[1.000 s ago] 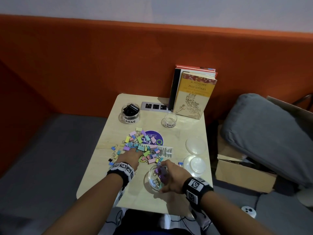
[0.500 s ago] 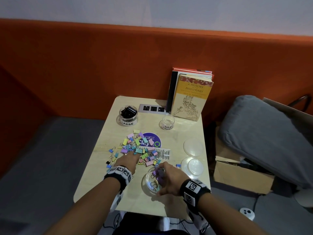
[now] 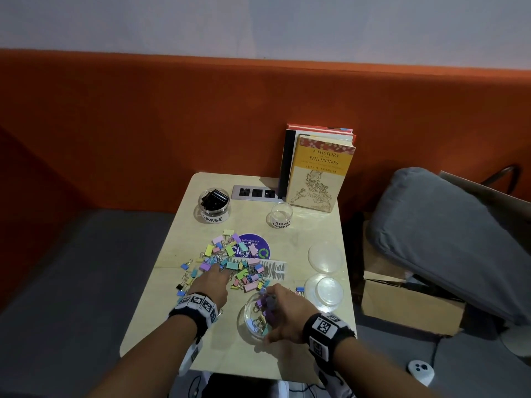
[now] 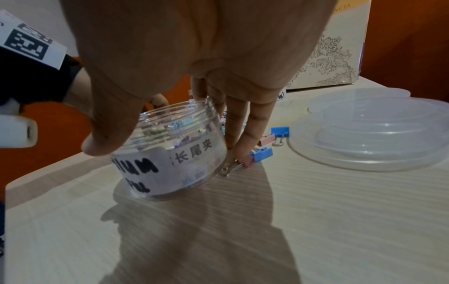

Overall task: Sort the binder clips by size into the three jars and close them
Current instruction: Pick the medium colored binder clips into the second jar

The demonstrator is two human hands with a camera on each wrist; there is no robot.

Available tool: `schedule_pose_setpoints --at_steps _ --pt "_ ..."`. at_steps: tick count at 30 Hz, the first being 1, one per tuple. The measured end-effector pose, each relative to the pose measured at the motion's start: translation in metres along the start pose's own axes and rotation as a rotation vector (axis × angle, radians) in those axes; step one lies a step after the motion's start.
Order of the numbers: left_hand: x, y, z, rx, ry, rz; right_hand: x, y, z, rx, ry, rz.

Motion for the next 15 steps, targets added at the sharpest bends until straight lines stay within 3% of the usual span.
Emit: schedule_pose_setpoints --at_steps 15 --pt "-0.009 0.009 -0.001 -0.03 0.008 0.056 -0.002 -0.001 -0.003 0.009 -0.022 -0.044"
Point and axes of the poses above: each hand's wrist, its own z-axis towards the middle knuckle, its own y-axis out of the palm, x = y × z, the point moved 1 cm from there along z, towards the middle knuckle, and after that the axes turned 7 degrees about -y, right-handed, at the moved point
